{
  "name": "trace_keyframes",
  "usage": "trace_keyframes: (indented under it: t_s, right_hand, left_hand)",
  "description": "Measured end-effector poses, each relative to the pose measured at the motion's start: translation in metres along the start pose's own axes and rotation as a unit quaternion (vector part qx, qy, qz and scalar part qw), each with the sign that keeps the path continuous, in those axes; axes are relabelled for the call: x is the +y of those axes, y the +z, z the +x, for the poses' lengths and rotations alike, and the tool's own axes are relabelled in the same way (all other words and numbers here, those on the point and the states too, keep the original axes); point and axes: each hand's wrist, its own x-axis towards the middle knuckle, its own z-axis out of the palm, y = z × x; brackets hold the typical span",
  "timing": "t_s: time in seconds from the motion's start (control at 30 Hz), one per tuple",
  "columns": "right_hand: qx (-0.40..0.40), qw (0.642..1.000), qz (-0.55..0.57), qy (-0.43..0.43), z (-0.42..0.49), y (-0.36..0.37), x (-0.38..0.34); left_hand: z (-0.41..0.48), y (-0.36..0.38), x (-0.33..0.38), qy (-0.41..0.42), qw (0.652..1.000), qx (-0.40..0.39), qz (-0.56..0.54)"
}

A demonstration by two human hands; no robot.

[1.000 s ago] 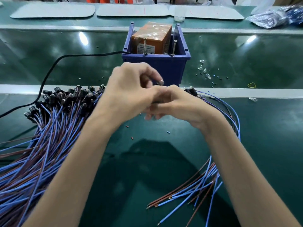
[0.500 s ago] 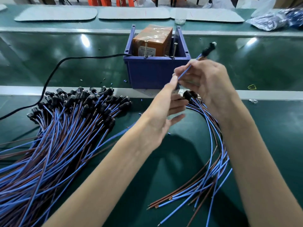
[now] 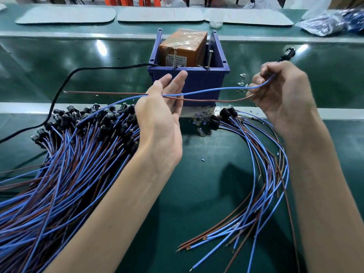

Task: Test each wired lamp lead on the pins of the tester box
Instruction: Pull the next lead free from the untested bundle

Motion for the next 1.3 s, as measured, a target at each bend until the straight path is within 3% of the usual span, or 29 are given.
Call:
trace_keyframes:
  t_s: [0.37, 0.53, 0.67, 0.83, 0.97, 1.13, 1.3]
  right_hand:
    - [0.010, 1.000, -0.006, 0.003, 0.002, -0.001, 0.000]
    - [-0.004, 1.000, 0.001, -0.007, 0.001, 0.003, 0.003]
    - [-0.049, 0.993, -0.106, -0.030, -0.004, 0.009, 0.011]
    - [-0.110, 0.941, -0.318, -0.033, -0.017, 0.025, 0.024]
    - [-0.155, 0.922, -0.353, -0.019, -0.019, 0.026, 0.030]
    - [-0.173, 0.945, -0.276, 0.019, -0.016, 0.023, 0.028]
    - [-0.173, 0.930, -0.324, -0.004, -0.017, 0.022, 0.029]
  left_hand:
    - [0.001, 0.001, -0.004, 0.000, 1.000, -0.002, 0.004]
    - [-0.001, 0.000, -0.009, -0.032, 0.988, -0.052, 0.142]
    - [-0.008, 0.004, -0.023, -0.104, 0.961, -0.106, 0.234]
    - [-0.013, 0.002, -0.034, -0.145, 0.923, -0.162, 0.317]
    - [-0.016, -0.001, -0.040, -0.149, 0.897, -0.198, 0.365]
    - [-0.015, -0.003, -0.040, -0.171, 0.905, -0.192, 0.338]
    - [-0.010, -0.004, -0.037, -0.163, 0.908, -0.196, 0.334]
